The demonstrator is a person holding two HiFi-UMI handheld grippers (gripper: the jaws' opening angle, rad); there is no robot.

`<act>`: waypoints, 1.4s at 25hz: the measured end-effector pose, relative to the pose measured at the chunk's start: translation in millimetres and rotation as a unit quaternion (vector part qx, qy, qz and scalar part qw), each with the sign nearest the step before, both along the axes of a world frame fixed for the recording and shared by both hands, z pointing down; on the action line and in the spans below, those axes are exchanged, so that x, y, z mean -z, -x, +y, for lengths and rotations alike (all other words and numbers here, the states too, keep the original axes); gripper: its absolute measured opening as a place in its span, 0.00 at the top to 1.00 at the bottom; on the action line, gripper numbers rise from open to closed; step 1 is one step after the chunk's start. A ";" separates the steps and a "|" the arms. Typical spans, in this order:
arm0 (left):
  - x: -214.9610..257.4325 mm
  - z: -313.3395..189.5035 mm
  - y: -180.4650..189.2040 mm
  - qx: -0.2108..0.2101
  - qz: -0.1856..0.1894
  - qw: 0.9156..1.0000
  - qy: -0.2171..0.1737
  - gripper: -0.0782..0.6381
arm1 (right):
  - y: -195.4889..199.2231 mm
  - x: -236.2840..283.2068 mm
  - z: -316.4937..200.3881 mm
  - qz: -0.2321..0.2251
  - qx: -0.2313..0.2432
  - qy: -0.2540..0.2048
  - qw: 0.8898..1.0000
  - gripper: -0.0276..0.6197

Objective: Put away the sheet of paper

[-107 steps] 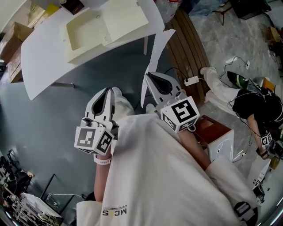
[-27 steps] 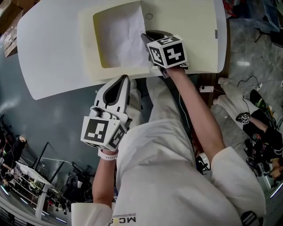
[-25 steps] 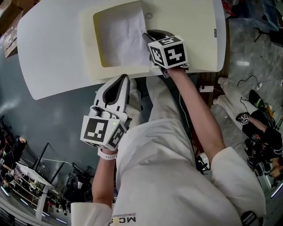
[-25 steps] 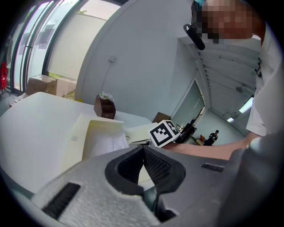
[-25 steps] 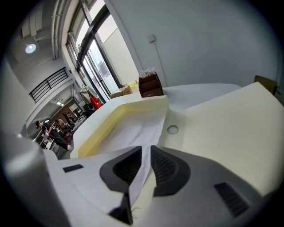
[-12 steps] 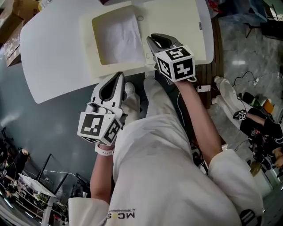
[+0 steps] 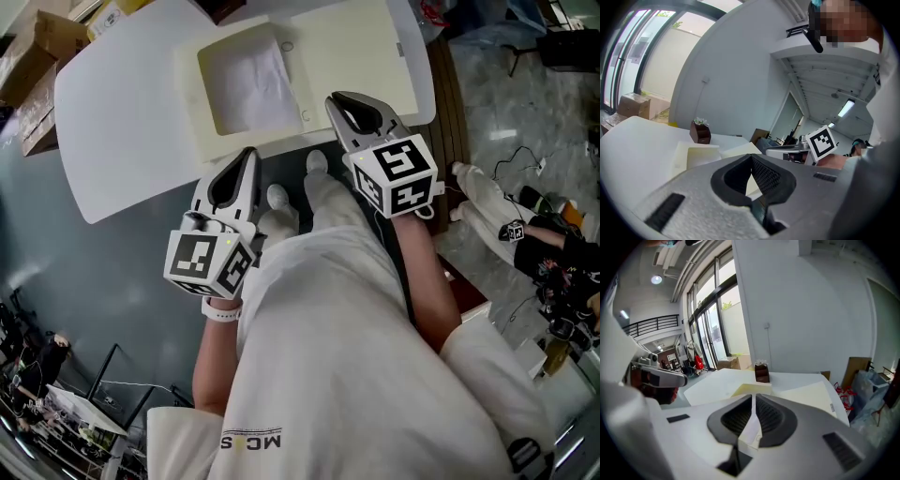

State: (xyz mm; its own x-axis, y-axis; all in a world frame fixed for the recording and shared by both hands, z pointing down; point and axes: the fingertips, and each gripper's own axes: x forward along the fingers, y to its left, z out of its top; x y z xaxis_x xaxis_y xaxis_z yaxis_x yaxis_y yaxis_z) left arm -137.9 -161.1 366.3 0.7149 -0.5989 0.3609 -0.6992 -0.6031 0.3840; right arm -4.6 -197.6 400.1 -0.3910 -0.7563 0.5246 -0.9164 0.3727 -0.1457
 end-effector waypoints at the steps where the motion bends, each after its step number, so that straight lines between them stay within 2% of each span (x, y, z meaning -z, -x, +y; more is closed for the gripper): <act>1: 3.4 2.3 0.6 -0.001 0.000 1.000 -0.003 0.86 | -1.0 6.7 6.9 -0.001 -0.004 -0.006 1.000 0.92; 9: 27.1 14.7 -0.3 -0.014 -0.001 1.000 -0.028 0.86 | -18.5 47.0 54.4 0.009 -0.026 -0.048 0.998 0.92; 17: 40.3 21.6 -1.5 -0.017 -0.010 0.999 -0.050 0.86 | -42.4 58.4 82.8 0.010 -0.061 -0.076 0.995 0.92; 35: 44.3 29.3 2.5 -0.024 -0.015 0.998 -0.057 0.86 | -33.3 64.6 90.0 0.009 -0.065 -0.094 0.993 0.92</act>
State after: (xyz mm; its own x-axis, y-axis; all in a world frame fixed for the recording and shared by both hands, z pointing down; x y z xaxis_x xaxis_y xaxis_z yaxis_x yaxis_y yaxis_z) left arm -140.5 -131.8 322.0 0.7336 -0.6030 0.3135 -0.6786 -0.6746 0.2904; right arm 28.7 -107.6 335.5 -0.2753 -0.8848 0.3759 -0.9605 0.2701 -0.0677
